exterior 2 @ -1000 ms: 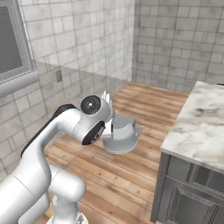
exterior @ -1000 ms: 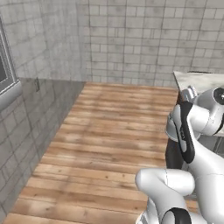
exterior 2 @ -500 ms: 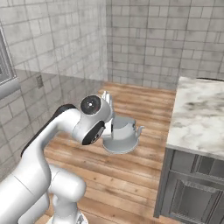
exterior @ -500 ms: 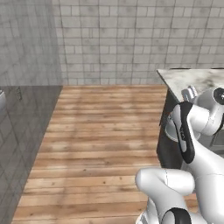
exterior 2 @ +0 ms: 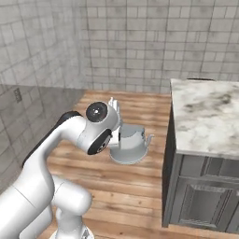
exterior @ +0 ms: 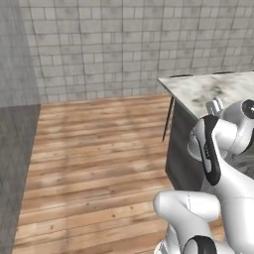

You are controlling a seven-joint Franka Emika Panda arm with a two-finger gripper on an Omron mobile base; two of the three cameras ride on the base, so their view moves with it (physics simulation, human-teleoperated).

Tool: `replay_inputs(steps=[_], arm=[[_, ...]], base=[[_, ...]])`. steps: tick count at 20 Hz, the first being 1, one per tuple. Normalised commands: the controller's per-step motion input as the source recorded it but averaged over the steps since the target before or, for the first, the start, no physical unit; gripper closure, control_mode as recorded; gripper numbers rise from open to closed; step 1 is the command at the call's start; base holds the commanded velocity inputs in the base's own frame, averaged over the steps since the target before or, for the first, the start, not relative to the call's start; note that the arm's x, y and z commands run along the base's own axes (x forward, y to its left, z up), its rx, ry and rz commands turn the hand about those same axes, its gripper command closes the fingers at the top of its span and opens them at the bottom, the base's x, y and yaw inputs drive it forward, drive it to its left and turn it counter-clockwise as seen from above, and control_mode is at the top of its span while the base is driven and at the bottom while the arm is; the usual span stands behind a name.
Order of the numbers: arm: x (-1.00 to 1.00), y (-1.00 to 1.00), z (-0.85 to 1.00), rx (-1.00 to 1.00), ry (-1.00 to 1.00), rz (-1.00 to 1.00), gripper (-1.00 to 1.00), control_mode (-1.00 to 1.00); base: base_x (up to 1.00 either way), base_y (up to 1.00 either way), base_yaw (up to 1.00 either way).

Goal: The kettle is done boiling. Turn off the stove, then wait for 300 timesteps before moving the kettle to the dining table.

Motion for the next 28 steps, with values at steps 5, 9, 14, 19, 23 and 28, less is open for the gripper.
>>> replay_inputs(steps=[5, 9, 14, 19, 23, 28], arm=[[0.00, 0.00, 0.00, 0.00, 0.00, 0.00, 1.00, 1.00], [0.00, 0.00, 0.00, 0.00, 0.00, 0.00, 1.00, 1.00], [0.00, 0.00, 0.00, 0.00, 0.00, 0.00, 1.00, 1.00], [0.00, 0.00, 0.00, 0.00, 0.00, 0.00, 1.00, 1.00], [0.00, 0.00, 0.00, 0.00, 0.00, 0.00, 1.00, 1.00], [0.00, 0.00, 0.00, 0.00, 0.00, 0.00, 1.00, 1.00]], base=[[0.42, 0.47, -0.36], [0.45, 0.49, -0.35], [0.52, 0.50, -0.32], [0.58, 0.56, -0.30], [0.57, 0.57, -0.29], [0.57, 0.58, -0.27]])
